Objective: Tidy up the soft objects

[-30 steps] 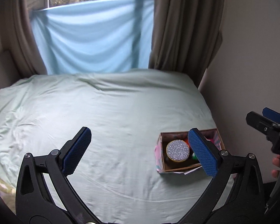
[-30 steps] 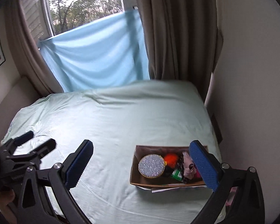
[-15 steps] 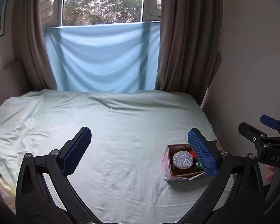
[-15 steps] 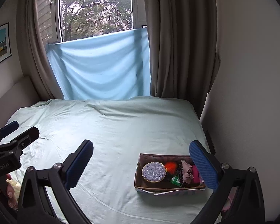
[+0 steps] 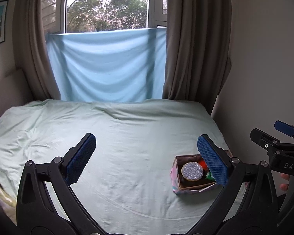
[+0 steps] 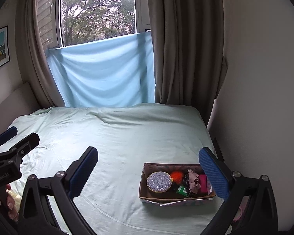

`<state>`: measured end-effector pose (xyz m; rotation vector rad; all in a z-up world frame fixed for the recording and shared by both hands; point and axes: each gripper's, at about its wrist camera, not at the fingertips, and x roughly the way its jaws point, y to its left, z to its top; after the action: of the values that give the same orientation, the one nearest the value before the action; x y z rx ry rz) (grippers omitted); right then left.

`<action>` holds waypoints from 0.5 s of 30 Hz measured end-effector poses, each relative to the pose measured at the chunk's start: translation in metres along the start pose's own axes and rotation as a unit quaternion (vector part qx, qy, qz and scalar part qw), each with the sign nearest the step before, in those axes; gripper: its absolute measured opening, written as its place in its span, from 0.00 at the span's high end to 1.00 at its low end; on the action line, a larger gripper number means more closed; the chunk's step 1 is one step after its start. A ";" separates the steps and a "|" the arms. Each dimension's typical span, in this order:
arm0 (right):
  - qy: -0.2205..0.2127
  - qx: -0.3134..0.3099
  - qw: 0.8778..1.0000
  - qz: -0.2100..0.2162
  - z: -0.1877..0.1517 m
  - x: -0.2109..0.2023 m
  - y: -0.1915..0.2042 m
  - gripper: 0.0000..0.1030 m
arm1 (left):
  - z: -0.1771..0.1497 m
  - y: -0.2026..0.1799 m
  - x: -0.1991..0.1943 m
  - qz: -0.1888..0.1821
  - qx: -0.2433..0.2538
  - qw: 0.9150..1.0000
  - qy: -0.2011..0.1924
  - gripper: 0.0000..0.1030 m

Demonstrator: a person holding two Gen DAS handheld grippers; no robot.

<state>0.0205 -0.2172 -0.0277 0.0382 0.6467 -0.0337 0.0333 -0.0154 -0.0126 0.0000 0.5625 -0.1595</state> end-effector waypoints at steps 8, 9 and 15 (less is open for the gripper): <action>0.000 0.003 1.000 -0.008 0.001 0.001 -0.003 0.01 | 0.002 -0.002 0.000 -0.003 0.003 1.000 -0.001 0.00; 0.000 0.004 1.000 -0.009 0.002 0.000 -0.004 0.01 | 0.002 -0.002 -0.001 -0.003 0.002 1.000 -0.002 0.00; -0.005 0.005 1.000 -0.014 0.004 -0.002 -0.002 0.01 | 0.004 -0.002 -0.003 -0.004 0.001 1.000 -0.007 0.00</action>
<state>0.0210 -0.2197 -0.0235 0.0392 0.6381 -0.0651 0.0329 -0.0174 -0.0078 -0.0015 0.5494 -0.1680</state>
